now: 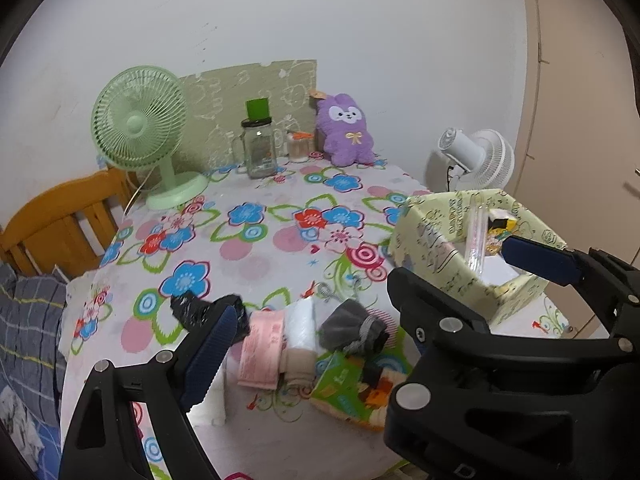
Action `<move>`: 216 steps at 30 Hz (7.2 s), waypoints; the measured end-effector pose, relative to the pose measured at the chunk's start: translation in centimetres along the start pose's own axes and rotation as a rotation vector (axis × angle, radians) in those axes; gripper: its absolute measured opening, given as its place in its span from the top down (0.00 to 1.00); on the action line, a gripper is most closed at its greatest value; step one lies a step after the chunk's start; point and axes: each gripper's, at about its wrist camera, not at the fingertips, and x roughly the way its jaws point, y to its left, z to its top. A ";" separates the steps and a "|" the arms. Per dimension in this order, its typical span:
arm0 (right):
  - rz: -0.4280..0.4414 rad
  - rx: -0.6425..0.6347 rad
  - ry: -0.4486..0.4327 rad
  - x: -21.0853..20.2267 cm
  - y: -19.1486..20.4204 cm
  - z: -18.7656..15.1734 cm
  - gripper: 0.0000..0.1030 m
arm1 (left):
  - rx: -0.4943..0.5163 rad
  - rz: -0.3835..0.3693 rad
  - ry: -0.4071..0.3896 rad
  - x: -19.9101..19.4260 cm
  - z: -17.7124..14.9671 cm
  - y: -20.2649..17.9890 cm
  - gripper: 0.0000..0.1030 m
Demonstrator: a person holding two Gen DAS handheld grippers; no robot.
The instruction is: Organize soft objects
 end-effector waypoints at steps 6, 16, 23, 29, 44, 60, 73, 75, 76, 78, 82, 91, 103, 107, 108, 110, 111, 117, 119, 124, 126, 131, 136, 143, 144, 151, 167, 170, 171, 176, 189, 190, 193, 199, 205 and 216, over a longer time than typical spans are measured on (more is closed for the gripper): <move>0.021 -0.024 -0.006 0.3 1.4 -1.1 0.14 | -0.028 0.007 0.000 0.3 -1.4 1.4 0.12; 0.043 -0.014 0.033 2.3 2.4 -3.1 0.14 | -0.053 0.011 0.040 1.7 -3.7 2.6 0.12; 0.054 -0.018 0.065 3.8 2.6 -4.6 0.14 | -0.067 0.018 0.075 3.0 -5.4 3.1 0.12; 0.063 -0.024 0.114 5.4 2.7 -5.9 0.14 | -0.083 0.032 0.105 4.2 -6.8 3.4 0.14; 0.092 -0.036 0.228 9.1 3.5 -7.5 0.16 | -0.068 0.058 0.155 6.0 -8.5 3.6 0.17; 0.094 -0.071 0.259 10.4 4.0 -7.4 0.40 | -0.048 0.052 0.174 6.3 -8.5 3.3 0.17; 0.117 -0.072 0.212 8.4 4.5 -6.2 0.48 | -0.054 0.067 0.124 4.8 -7.3 4.0 0.17; 0.118 -0.072 0.202 8.3 4.7 -5.8 0.48 | -0.054 0.076 0.114 4.7 -6.9 4.4 0.17; 0.118 -0.073 0.199 8.3 4.8 -5.6 0.48 | -0.055 0.081 0.111 4.7 -6.8 4.6 0.17; 0.119 -0.072 0.192 8.2 5.1 -5.3 0.48 | -0.059 0.093 0.107 4.7 -6.5 5.1 0.17; 0.120 -0.078 0.183 8.4 6.1 -4.4 0.48 | -0.086 0.099 0.106 4.9 -6.0 6.6 0.17; 0.126 -0.086 0.196 9.8 8.1 -3.3 0.48 | -0.118 0.124 0.120 5.7 -5.8 9.3 0.21; 0.120 -0.110 0.227 11.7 10.3 -2.8 0.48 | -0.184 0.127 0.160 7.1 -6.8 12.2 0.33; 0.115 -0.119 0.239 12.1 10.7 -2.9 0.48 | -0.185 0.121 0.163 7.3 -7.1 12.4 0.34; 0.114 -0.120 0.241 12.2 10.8 -3.0 0.48 | -0.184 0.120 0.163 7.3 -7.1 12.5 0.34; 0.112 -0.122 0.246 12.3 10.9 -3.1 0.48 | -0.184 0.121 0.165 7.4 -7.1 12.4 0.33; 0.112 -0.122 0.248 12.4 10.9 -3.1 0.48 | -0.187 0.120 0.164 7.4 -7.1 12.5 0.33; 0.106 -0.125 0.256 12.6 11.0 -3.3 0.48 | -0.206 0.128 0.179 7.9 -7.2 12.9 0.27; 0.107 -0.129 0.257 12.6 11.0 -3.3 0.48 | -0.189 0.146 0.184 8.1 -7.4 12.7 0.24; 0.106 -0.127 0.256 12.5 11.0 -3.4 0.48 | -0.195 0.158 0.190 8.0 -7.3 12.7 0.29; 0.106 -0.128 0.256 12.5 11.0 -3.4 0.48 | -0.207 0.167 0.189 7.8 -7.3 12.9 0.40; 0.109 -0.123 0.252 12.2 10.7 -3.5 0.48 | -0.215 0.171 0.195 7.6 -7.3 13.1 0.69; 0.114 -0.122 0.244 11.7 10.6 -3.3 0.48 | -0.219 0.134 0.198 7.1 -7.2 12.3 0.81; 0.114 -0.110 0.224 10.5 9.7 -3.1 0.48 | -0.191 0.125 0.161 5.7 -6.4 10.6 0.82; 0.114 -0.107 0.220 10.3 9.5 -3.0 0.48 | -0.190 0.125 0.157 5.5 -6.3 10.5 0.82; 0.114 -0.094 0.188 8.7 8.3 -2.4 0.48 | -0.175 0.120 0.117 3.8 -4.8 8.8 0.82; 0.107 -0.065 0.095 4.3 5.4 0.2 0.48 | -0.148 0.099 0.049 0.8 -1.4 5.3 0.82; 0.107 -0.060 0.085 3.8 4.9 0.6 0.48 | -0.147 0.097 0.042 0.3 -0.9 4.8 0.82; 0.107 -0.058 0.081 3.7 4.8 0.8 0.48 | -0.146 0.096 0.037 0.2 -0.7 4.6 0.82; 0.107 -0.052 0.052 2.9 3.9 1.7 0.48 | -0.134 0.097 0.017 -0.4 0.4 3.7 0.82; 0.081 -0.041 0.004 1.8 0.7 3.6 0.48 | -0.105 0.075 -0.018 -0.1 2.9 0.9 0.82; 0.078 -0.040 0.002 1.8 0.5 3.7 0.48 | -0.100 0.072 -0.019 0.0 3.1 0.6 0.82; 0.068 -0.032 -0.004 1.8 -0.5 4.1 0.48 | -0.091 0.068 -0.026 0.2 3.6 -0.2 0.82; 0.051 -0.015 -0.012 1.7 -2.5 4.4 0.48 | -0.063 0.055 -0.033 1.0 4.5 -2.0 0.82; 0.027 0.004 -0.020 1.8 -4.8 4.8 0.48 | -0.043 0.030 -0.035 1.9 5.3 -3.8 0.82; -0.031 0.044 -0.029 1.5 -8.8 5.1 0.48 | 0.012 -0.042 -0.037 3.4 6.8 -7.6 0.82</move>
